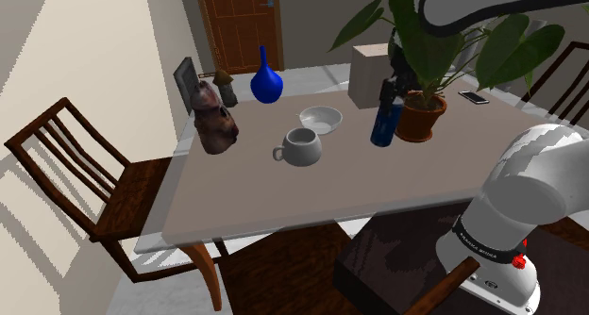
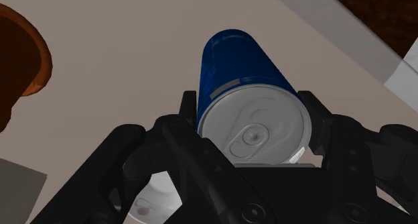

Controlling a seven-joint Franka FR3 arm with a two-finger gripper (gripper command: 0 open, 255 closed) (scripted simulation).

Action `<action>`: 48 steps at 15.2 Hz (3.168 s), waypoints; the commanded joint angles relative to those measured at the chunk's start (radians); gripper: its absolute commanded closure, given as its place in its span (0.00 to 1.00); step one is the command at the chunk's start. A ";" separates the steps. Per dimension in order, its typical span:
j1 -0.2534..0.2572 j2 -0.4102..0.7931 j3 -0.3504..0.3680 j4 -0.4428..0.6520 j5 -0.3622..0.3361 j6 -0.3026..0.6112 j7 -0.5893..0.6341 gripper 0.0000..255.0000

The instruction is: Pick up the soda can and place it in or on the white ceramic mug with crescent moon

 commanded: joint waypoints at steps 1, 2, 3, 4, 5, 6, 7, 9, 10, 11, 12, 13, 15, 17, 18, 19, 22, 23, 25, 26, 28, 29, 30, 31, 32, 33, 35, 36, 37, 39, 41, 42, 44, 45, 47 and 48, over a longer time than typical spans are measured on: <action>0.016 0.068 0.010 0.049 0.013 0.019 0.014 1.00; 0.025 0.109 0.018 0.079 0.022 0.031 0.023 1.00; 0.034 0.150 0.025 0.110 0.030 0.041 0.032 1.00; 0.043 0.190 0.031 0.141 0.037 0.049 0.041 1.00; 0.050 0.229 0.037 0.174 0.044 0.056 0.049 1.00; 0.057 0.269 0.043 0.207 0.050 0.062 0.057 1.00; 0.064 0.307 0.049 0.242 0.056 0.066 0.065 1.00; 0.075 0.384 0.060 0.314 0.067 0.071 0.080 1.00; 0.080 0.421 0.065 0.351 0.072 0.072 0.087 1.00; 0.085 0.459 0.070 0.389 0.076 0.071 0.094 1.00; 0.090 0.496 0.075 0.429 0.080 0.069 0.100 1.00; 0.094 0.533 0.080 0.469 0.083 0.066 0.107 1.00; 0.102 0.607 0.088 0.553 0.089 0.056 0.120 1.00; 0.109 0.681 0.096 0.642 0.093 0.041 0.133 1.00; 0.112 0.718 0.099 0.689 0.095 0.032 0.140 1.00; 0.115 0.756 0.103 0.737 0.096 0.022 0.146 1.00; 0.124 0.872 0.112 0.891 0.099 -0.016 0.165 1.00; 0.127 0.907 0.114 0.940 0.099 -0.030 0.171 1.00; 0.127 0.908 0.114 0.915 0.099 -0.003 0.170 1.00; 0.127 0.909 0.114 0.902 0.100 0.010 0.169 1.00; 0.127 0.911 0.114 0.879 0.100 0.036 0.168 1.00; 0.127 0.913 0.114 0.867 0.100 0.050 0.168 1.00; 0.127 0.915 0.114 0.856 0.101 0.063 0.167 1.00; 0.127 0.917 0.114 0.845 0.101 0.076 0.167 1.00; 0.127 0.919 0.114 0.834 0.101 0.088 0.166 1.00; 0.127 0.921 0.114 0.823 0.102 0.101 0.166 1.00; 0.127 0.926 0.114 0.803 0.102 0.127 0.164 1.00; 0.127 0.929 0.114 0.793 0.103 0.140 0.164 1.00; 0.127 0.932 0.114 0.783 0.103 0.153 0.163 1.00; 0.127 0.939 0.115 0.765 0.104 0.178 0.162 1.00; 0.127 0.947 0.115 0.747 0.105 0.203 0.161 1.00; 0.127 0.951 0.115 0.739 0.105 0.216 0.160 1.00; 0.127 0.960 0.115 0.723 0.106 0.241 0.159 1.00; 0.127 0.967 0.115 0.711 0.107 0.260 0.158 1.00; 0.127 0.967 0.115 0.711 0.107 0.260 0.158 1.00; 0.127 0.967 0.115 0.711 0.107 0.260 0.158 1.00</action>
